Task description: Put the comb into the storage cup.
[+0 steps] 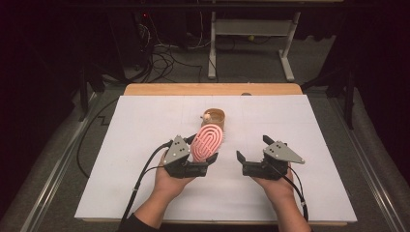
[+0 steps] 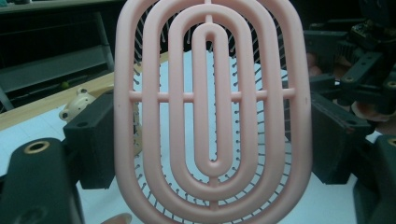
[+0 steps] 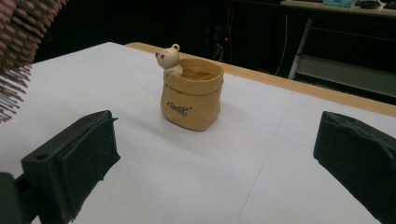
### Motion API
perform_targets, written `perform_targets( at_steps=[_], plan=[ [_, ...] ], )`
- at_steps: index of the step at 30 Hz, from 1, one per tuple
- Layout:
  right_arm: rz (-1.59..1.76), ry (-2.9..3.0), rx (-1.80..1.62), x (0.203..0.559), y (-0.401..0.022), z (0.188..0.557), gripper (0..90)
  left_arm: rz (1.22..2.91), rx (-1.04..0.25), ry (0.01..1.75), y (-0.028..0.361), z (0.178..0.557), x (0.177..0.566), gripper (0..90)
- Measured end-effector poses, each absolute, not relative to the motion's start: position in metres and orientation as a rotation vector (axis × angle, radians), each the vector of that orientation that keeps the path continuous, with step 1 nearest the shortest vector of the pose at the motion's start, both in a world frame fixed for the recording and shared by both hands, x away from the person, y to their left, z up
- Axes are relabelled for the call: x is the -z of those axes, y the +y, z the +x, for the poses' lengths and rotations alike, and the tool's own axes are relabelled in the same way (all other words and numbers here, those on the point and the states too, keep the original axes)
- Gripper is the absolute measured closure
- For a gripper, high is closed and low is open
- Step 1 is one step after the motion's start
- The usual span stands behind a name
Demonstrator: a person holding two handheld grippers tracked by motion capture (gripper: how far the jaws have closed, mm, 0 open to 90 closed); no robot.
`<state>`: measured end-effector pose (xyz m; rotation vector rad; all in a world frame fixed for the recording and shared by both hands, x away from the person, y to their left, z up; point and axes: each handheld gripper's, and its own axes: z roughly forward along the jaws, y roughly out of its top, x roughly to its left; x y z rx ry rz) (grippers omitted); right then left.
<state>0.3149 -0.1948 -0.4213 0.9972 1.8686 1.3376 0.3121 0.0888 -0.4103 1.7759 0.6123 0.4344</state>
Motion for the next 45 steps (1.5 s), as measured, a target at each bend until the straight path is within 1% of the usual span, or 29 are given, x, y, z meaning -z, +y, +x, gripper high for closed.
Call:
perform_targets(
  at_steps=[13,25,45],
  plan=[
    [0.996,1.876,-1.403,0.408,-0.193,0.31,0.0,1.782,-0.431,0.616,0.086,0.311,0.414,18.1],
    [0.986,1.862,-1.519,0.394,-0.191,0.304,0.0,1.803,-0.454,0.607,0.079,0.308,0.418,18.1],
    [0.929,1.937,-1.606,0.384,-0.164,0.293,0.0,1.805,-0.444,0.574,0.065,0.297,0.416,18.1]
  ],
)
